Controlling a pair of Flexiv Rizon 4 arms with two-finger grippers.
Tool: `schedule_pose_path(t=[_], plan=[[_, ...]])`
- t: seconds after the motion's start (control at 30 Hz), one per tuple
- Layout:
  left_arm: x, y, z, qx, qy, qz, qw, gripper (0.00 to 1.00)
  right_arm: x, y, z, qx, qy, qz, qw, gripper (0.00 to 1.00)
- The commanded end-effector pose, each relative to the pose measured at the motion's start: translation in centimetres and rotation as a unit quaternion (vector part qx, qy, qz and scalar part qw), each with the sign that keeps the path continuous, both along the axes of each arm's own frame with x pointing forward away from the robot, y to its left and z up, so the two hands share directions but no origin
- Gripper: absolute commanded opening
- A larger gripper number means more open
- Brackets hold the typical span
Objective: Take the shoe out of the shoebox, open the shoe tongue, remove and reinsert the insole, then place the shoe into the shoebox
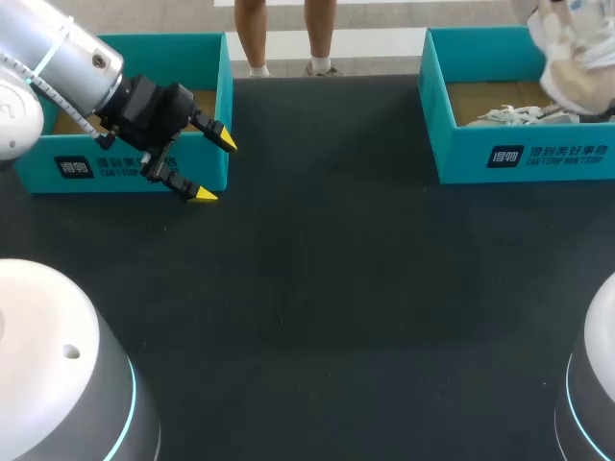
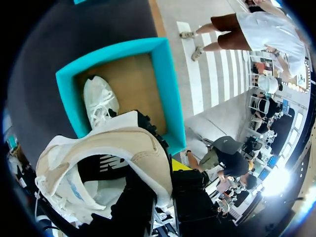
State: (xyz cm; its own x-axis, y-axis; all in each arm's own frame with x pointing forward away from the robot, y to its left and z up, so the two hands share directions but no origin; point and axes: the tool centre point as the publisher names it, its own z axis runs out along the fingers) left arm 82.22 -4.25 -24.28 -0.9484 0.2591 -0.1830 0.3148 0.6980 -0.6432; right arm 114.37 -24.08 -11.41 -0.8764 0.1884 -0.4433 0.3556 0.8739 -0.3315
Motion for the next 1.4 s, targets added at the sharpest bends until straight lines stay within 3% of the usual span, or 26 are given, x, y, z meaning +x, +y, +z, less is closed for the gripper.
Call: schedule_pose_path(t=[0.03, 0.23, 0.33, 0.4, 0.6, 0.7, 0.77, 1.4], plan=[[0.0, 0.0, 0.0, 0.001, 0.0, 0.0, 1.0, 1.0, 3.1, -2.1, -0.1, 0.002, 0.016, -0.003, 1.0, 0.0], [0.0, 0.0, 0.0, 0.001, 0.0, 0.0, 1.0, 1.0, 4.8, -4.9, -0.6, 0.01, 0.007, -0.101, 0.995, 0.0], [0.0, 0.0, 0.0, 0.001, 0.0, 0.0, 1.0, 1.0, 4.9, -5.7, -0.7, 0.02, -0.02, -0.195, 0.98, 0.0], [0.0, 0.0, 0.0, 0.001, 0.0, 0.0, 1.0, 1.0, 4.6, -6.2, -0.5, 0.037, -0.047, -0.272, 0.96, 0.0], [0.0, 0.0, 0.0, 0.001, 0.0, 0.0, 1.0, 1.0, 3.1, -7.1, -0.7, 0.091, -0.109, -0.471, 0.871, 0.0], [0.0, 0.0, 0.0, 0.001, 0.0, 0.0, 1.0, 1.0, 1.8, -7.3, -0.7, 0.094, -0.124, -0.569, 0.807, 0.0], [0.0, 0.0, 0.0, 0.001, 0.0, 0.0, 1.0, 1.0, 0.6, -7.5, -0.8, 0.097, -0.106, -0.627, 0.766, 0.0], [0.0, 0.0, 0.0, 0.001, 0.0, 0.0, 1.0, 1.0, 0.6, -7.5, -0.8, 0.097, -0.106, -0.627, 0.766, 0.0]])
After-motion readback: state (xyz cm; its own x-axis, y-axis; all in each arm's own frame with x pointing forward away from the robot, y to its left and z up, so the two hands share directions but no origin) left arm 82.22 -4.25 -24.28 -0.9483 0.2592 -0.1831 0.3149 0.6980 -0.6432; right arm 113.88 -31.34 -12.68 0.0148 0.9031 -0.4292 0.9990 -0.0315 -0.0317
